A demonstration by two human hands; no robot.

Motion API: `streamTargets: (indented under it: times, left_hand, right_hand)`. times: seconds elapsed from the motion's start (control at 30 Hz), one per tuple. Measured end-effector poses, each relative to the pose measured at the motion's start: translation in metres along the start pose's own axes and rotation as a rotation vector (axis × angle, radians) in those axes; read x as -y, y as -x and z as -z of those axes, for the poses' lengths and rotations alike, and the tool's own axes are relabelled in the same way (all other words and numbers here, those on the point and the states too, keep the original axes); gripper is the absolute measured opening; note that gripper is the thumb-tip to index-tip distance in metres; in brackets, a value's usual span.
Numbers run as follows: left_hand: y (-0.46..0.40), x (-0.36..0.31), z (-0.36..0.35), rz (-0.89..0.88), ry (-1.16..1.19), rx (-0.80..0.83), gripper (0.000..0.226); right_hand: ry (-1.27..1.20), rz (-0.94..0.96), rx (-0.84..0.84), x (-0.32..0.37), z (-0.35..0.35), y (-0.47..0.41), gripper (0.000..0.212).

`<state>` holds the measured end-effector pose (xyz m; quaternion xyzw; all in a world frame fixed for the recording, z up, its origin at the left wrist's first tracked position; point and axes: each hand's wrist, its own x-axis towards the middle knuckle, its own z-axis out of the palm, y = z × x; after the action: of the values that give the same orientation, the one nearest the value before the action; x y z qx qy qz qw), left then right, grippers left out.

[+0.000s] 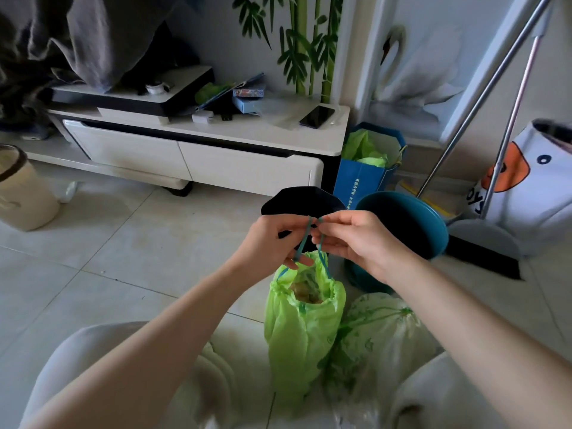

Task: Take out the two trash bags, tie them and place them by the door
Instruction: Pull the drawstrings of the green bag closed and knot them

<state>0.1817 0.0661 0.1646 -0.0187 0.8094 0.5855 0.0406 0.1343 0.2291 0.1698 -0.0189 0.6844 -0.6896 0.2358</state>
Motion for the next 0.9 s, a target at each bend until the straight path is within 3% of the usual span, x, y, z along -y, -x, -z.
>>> streamTargets:
  times: [0.2, 0.3, 0.4, 0.57, 0.63, 0.73, 0.8, 0.9]
  left_hand:
    - [-0.002, 0.009, -0.010, -0.331, -0.561, -0.170, 0.024]
    - [-0.004, 0.011, -0.010, -0.404, -0.544, -0.188, 0.022]
    - [-0.007, 0.009, -0.009, -0.389, -0.459, -0.225, 0.006]
    - [-0.009, 0.022, -0.013, -0.329, -0.385, -0.270, 0.021]
    - [-0.014, 0.039, -0.013, -0.270, -0.426, -0.231, 0.026]
    - [-0.021, 0.072, -0.016, -0.114, -0.619, 0.034, 0.057]
    - [-0.020, 0.087, -0.025, -0.054, -0.673, 0.182, 0.082]
    - [-0.020, 0.092, -0.049, -0.106, -0.633, 0.191, 0.107]
  right_hand:
    - [-0.062, -0.096, 0.042, 0.002, -0.001, 0.001, 0.007]
    - [-0.064, -0.144, 0.055, 0.003, 0.000, 0.000, 0.013]
    - [-0.111, -0.183, 0.078, 0.007, 0.004, -0.001, 0.016]
    - [-0.059, -0.121, 0.093, 0.007, 0.008, 0.000, 0.010]
    - [0.295, -0.025, 0.011, 0.004, 0.013, -0.001, 0.009]
    - [1.118, 0.145, -0.198, -0.003, 0.025, -0.003, 0.012]
    - [1.260, 0.201, -0.276, -0.005, 0.029, -0.003, 0.012]
    - [1.137, 0.285, -0.231, 0.003, 0.033, -0.001, 0.012]
